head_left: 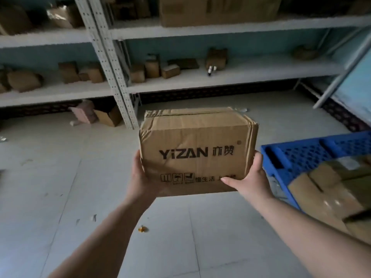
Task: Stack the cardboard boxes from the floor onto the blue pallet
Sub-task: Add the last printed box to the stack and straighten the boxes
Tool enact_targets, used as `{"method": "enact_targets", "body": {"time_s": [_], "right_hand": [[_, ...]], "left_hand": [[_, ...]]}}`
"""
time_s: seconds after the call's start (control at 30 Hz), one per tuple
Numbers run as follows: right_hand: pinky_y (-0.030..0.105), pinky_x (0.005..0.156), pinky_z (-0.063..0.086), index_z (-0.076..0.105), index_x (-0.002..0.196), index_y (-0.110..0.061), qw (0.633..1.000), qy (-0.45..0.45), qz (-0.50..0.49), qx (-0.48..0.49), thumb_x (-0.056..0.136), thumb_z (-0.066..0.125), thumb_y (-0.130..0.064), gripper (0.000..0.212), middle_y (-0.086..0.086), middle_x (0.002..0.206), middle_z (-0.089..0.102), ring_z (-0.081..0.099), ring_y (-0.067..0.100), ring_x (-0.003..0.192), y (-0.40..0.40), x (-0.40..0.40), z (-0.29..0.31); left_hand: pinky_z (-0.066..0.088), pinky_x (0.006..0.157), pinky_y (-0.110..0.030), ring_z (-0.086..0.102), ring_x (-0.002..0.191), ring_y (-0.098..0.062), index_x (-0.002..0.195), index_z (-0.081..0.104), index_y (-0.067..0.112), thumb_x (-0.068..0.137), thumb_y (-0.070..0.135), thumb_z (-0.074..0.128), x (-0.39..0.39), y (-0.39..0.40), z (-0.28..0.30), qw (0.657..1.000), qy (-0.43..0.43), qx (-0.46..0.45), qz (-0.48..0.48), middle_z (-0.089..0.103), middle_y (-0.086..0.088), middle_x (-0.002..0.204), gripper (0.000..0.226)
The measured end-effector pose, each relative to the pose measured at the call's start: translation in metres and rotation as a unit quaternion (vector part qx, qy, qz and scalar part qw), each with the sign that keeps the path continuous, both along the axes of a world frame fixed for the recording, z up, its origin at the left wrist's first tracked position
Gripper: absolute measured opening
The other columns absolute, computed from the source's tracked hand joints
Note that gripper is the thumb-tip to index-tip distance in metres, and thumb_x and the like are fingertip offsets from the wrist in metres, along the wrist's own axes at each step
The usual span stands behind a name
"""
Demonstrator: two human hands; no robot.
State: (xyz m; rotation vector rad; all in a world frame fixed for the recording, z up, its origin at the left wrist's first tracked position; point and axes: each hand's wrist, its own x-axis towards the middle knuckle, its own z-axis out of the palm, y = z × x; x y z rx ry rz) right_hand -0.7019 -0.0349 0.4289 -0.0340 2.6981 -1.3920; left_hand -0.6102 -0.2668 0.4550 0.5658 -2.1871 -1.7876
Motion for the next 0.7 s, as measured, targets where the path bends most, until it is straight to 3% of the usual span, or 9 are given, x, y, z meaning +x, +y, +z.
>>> {"method": "enact_targets", "body": {"time_s": [0.07,0.17,0.23,0.33,0.4,0.5,0.63,0.7], "right_hand": [[0.031,0.078,0.041,0.018,0.127,-0.027,0.998,0.011,-0.068,-0.005,0.062,0.085,-0.026,0.093,0.003,0.12,0.049,0.046,0.017,0.096,0.062,0.004,0.01],[0.029,0.077,0.042,0.025,0.123,-0.018,0.985,0.039,-0.168,-0.001,0.059,0.086,-0.022,0.089,0.005,0.12,0.054,0.051,0.018,0.097,0.161,0.023,0.018],[0.031,0.078,0.045,0.031,0.117,-0.011,0.973,0.052,-0.226,-0.003,0.058,0.086,-0.017,0.081,0.008,0.116,0.057,0.056,0.023,0.101,0.229,0.043,0.018],[0.038,0.073,0.051,0.038,0.103,-0.018,0.947,0.058,-0.316,0.0,0.056,0.084,-0.014,0.066,0.003,0.102,0.061,0.06,0.024,0.093,0.324,0.082,0.015],[0.029,0.064,0.049,0.036,0.096,-0.025,0.931,0.063,-0.358,0.031,0.058,0.084,-0.014,0.062,-0.007,0.093,0.058,0.06,0.019,0.086,0.38,0.113,0.01],[0.024,0.062,0.048,0.035,0.097,-0.025,0.909,0.043,-0.409,0.066,0.059,0.086,-0.017,0.063,-0.011,0.089,0.058,0.061,0.017,0.084,0.451,0.156,-0.003],[0.024,0.068,0.043,0.043,0.11,-0.013,0.879,-0.005,-0.466,0.097,0.059,0.087,-0.018,0.067,0.0,0.098,0.063,0.062,0.025,0.092,0.523,0.197,-0.035],[0.027,0.071,0.045,0.046,0.115,-0.012,0.87,-0.038,-0.483,0.092,0.061,0.085,-0.017,0.066,0.005,0.102,0.065,0.062,0.027,0.094,0.551,0.213,-0.055]], "left_hand": [[0.049,0.058,-0.016,0.048,0.092,0.001,0.137,0.021,0.025,0.059,0.008,0.078,-0.025,0.05,0.007,0.998,-0.002,-0.002,-0.067,0.043,0.02,0.107,0.098],[0.054,0.073,-0.044,0.053,0.096,-0.017,0.135,0.021,0.032,0.063,-0.004,0.074,-0.058,0.136,0.003,0.988,-0.025,-0.004,-0.153,0.051,0.004,0.11,0.097],[0.053,0.08,-0.052,0.054,0.099,-0.025,0.132,0.022,0.035,0.063,-0.008,0.074,-0.072,0.2,-0.003,0.977,-0.038,-0.007,-0.211,0.052,0.008,0.102,0.097],[0.054,0.079,-0.047,0.055,0.102,-0.022,0.13,0.022,0.039,0.063,-0.005,0.076,-0.079,0.299,-0.014,0.952,-0.062,0.003,-0.299,0.055,0.003,0.105,0.097],[0.055,0.071,-0.034,0.055,0.099,-0.016,0.126,0.022,0.04,0.064,-0.003,0.077,-0.076,0.362,-0.024,0.935,-0.075,0.007,-0.348,0.054,0.004,0.106,0.093],[0.05,0.058,-0.019,0.053,0.09,-0.002,0.114,0.022,0.041,0.066,-0.002,0.075,-0.066,0.448,-0.039,0.907,-0.094,0.014,-0.411,0.05,0.017,0.098,0.083],[0.053,0.075,-0.032,0.055,0.094,-0.013,0.125,0.026,0.026,0.065,-0.003,0.076,-0.053,0.541,-0.065,0.885,-0.118,0.0,-0.451,0.053,0.008,0.102,0.083],[0.05,0.068,-0.016,0.054,0.088,-0.007,0.126,0.028,0.025,0.065,-0.006,0.075,-0.049,0.579,-0.08,0.88,-0.123,-0.004,-0.458,0.052,0.012,0.098,0.083]]}}
